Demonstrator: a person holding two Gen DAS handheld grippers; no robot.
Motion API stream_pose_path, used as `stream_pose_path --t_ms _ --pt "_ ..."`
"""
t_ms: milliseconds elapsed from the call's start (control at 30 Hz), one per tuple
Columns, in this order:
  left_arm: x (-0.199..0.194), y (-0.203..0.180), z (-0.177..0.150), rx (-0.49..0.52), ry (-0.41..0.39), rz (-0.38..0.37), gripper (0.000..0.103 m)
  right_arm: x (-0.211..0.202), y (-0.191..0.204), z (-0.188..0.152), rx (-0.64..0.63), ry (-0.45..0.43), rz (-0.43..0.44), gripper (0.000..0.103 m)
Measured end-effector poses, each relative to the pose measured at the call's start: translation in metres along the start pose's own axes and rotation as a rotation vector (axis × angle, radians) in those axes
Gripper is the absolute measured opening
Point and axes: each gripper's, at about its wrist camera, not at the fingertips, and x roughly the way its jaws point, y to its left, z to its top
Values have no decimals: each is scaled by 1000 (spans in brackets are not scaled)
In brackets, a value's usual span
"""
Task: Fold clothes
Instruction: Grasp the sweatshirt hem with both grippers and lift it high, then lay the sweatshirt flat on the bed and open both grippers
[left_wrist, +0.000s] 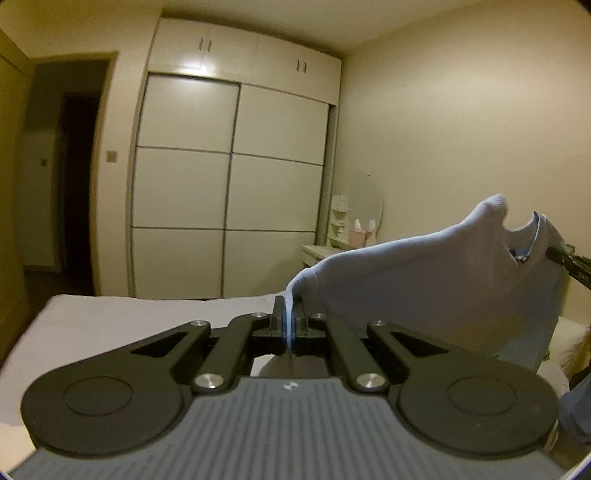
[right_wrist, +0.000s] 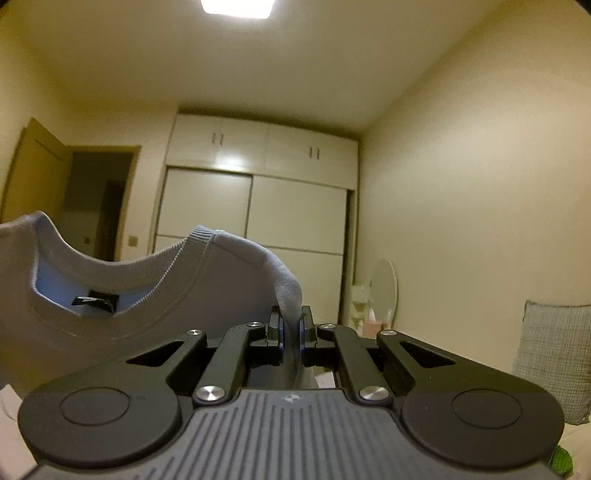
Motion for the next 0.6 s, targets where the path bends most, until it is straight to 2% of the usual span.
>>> stream_pose_path --t_ms 133,267,367,433,533,600 --pt "-66 2 0 14 -36 42 0 -35 18 17 -27 -15 29 5" --pt "-89 7 4 11 -39 94 1 -37 31 31 -57 -10 71 5" --pt "-71 20 -2 -12 12 140 1 -11 41 28 -82 49 129 5" --pt "-45 43 -15 -59 83 178 1 18 51 17 -95 116 173 5" --pt "10 78 -43 -120 207 232 1 73 69 -10 -106 247 235 5" --pt "67 110 -71 -168 320 263 1 126 84 -40 -105 352 272 6"
